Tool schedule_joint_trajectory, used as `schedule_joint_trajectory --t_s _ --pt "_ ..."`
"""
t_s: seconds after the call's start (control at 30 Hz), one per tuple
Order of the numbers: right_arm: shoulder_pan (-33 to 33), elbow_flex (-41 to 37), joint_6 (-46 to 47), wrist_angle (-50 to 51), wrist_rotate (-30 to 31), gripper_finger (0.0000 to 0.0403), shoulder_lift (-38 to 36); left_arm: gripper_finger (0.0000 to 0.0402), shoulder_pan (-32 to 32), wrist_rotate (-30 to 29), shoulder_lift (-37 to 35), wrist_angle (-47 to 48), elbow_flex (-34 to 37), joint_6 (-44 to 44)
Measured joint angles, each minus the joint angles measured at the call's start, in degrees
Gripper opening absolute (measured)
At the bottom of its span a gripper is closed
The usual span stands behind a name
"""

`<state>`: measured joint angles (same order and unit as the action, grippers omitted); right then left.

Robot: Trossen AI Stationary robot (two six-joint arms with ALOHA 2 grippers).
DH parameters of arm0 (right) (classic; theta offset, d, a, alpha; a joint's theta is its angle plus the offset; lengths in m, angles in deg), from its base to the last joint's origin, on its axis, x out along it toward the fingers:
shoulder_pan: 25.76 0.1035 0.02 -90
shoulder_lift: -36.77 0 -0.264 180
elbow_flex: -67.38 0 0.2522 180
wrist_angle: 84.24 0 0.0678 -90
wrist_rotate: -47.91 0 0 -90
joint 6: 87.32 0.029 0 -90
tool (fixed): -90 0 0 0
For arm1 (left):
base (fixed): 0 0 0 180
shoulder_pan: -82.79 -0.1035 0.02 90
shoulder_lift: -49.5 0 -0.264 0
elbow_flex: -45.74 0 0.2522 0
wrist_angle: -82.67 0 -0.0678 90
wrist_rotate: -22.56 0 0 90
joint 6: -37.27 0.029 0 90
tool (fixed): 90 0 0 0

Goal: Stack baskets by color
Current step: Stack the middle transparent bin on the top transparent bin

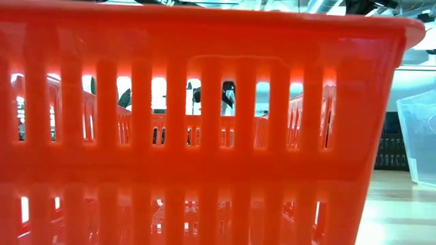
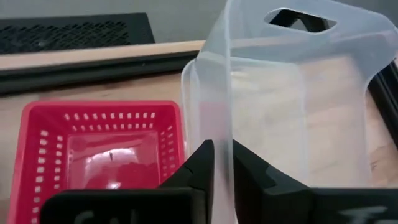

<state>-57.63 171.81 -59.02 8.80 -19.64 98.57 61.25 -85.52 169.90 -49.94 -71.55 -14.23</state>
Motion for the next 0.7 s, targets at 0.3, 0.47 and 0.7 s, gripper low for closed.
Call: schedule_joint_trajectory --t_s 0.3,0.47,0.7 --pt "0.0 0.0 -0.26 0.02 0.0 0.0017 0.0 0.0048 -0.07 0.94 -0.01 1.08 0.0 -1.7" --pt "-0.01 0.0 -0.28 0.01 0.0 0.0017 0.0 0.0051 -0.28 2.82 -0.02 0.87 -0.03 -1.2" --pt "-0.02 0.0 -1.3 -0.09 -0.01 0.0017 1.79 0.0096 -0.87 6.87 -0.04 3.54 -5.49 1.48"
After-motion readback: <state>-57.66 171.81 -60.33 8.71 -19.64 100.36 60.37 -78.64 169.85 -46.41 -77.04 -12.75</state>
